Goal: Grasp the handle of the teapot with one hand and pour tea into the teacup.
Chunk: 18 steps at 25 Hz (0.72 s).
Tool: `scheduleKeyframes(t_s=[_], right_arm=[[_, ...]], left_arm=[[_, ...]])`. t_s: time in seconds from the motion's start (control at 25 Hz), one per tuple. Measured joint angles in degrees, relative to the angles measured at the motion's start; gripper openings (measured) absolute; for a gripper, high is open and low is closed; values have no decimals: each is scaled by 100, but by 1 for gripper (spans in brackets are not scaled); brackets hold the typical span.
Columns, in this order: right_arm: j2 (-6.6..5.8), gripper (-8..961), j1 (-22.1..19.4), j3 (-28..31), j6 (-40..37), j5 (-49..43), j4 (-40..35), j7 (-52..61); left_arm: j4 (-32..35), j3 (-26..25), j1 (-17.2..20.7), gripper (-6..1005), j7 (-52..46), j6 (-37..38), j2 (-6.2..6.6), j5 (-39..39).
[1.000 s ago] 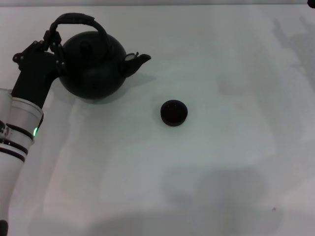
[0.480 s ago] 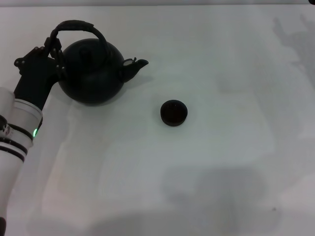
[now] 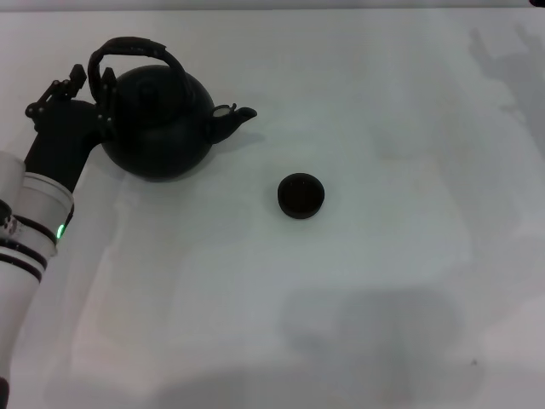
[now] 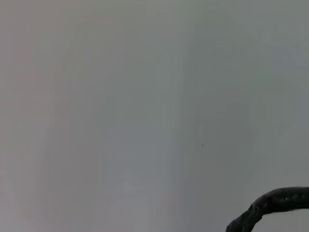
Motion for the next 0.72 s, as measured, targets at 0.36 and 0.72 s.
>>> scheduleKeyframes(t_s=[0.36,0.72], right_arm=[[0,832,-6,0,105,0,2,0],[4,832,-143,0,217,0,68,-39]], left_arm=[[3,39,446,555,0,649,0,29],[363,-71,961,705,-3,1167,17,-249]])
